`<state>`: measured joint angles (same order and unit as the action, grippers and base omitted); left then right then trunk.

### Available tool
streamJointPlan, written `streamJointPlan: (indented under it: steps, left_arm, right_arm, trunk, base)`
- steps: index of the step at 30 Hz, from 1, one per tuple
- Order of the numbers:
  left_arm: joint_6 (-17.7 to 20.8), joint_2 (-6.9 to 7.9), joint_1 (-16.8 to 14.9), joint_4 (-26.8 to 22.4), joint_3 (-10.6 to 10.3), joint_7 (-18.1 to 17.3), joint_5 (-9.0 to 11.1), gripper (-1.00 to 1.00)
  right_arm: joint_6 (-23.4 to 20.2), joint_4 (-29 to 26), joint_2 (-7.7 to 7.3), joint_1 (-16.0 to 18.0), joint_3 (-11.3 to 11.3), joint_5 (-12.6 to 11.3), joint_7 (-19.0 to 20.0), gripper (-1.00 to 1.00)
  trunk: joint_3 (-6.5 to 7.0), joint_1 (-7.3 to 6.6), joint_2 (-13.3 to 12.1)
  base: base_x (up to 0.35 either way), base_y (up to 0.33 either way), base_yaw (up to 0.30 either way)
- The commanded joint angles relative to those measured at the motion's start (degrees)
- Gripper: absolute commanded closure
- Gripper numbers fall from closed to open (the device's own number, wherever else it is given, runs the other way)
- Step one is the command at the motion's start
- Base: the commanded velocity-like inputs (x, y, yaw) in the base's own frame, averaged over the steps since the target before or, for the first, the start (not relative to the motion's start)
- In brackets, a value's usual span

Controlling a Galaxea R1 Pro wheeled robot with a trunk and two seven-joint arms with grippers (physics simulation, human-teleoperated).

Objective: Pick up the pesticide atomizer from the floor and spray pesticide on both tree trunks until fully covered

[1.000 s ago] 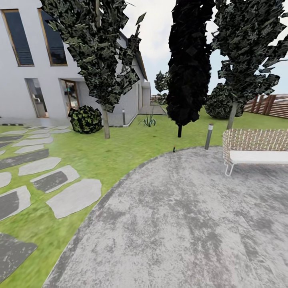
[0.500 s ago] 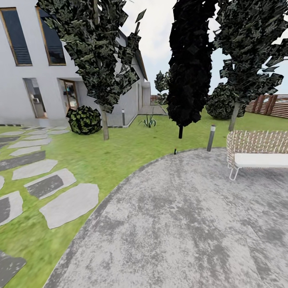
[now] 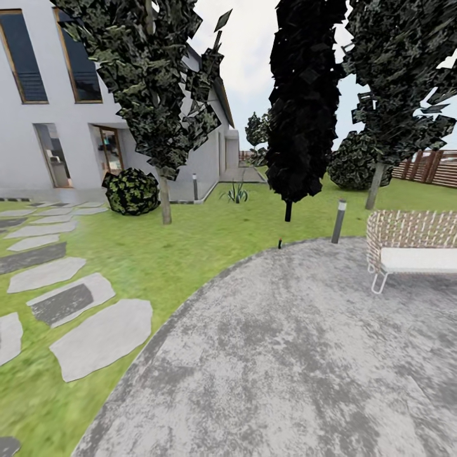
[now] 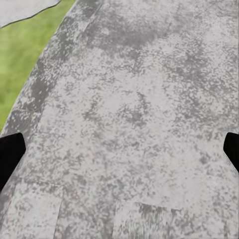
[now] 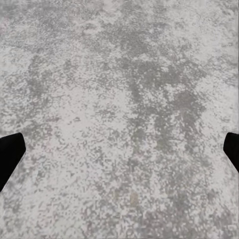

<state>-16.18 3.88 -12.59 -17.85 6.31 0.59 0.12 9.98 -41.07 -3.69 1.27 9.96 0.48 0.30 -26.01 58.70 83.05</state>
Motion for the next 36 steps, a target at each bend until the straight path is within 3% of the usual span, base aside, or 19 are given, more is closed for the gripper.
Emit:
streamJointPlan:
  steps: [1,10,24,36]
  left_arm:
    - [-0.2,-0.01,0.0,0.1,0.1,0.0,0.0,-1.0]
    - [-0.3,-0.03,0.0,0.8,-0.3,-0.1,-0.8,-1.0]
    - [-0.3,0.02,0.0,0.8,-0.3,-0.1,-0.8,-1.0]
    - [-0.3,-0.02,0.0,0.9,-0.4,-0.1,-0.8,-1.0]
  right_arm:
    - [0.2,0.0,0.02,0.0,0.1,0.0,0.0,-1.0]
    - [0.2,3.9,0.09,0.0,0.1,0.1,0.0,-1.0]
    - [0.3,5.1,0.26,0.0,0.0,0.1,0.0,-1.0]
    - [3.1,5.4,0.26,0.0,0.0,0.2,0.0,-1.0]
  trunk:
    - [-0.06,0.03,0.0]
    - [-0.06,0.03,0.0]
    - [-0.06,0.03,0.0]
    - [-0.06,0.03,0.0]
  base:
    - [0.338,0.0,0.0]
    - [0.338,0.0,0.0]
    - [0.338,0.0,0.0]
    - [0.338,0.0,0.0]
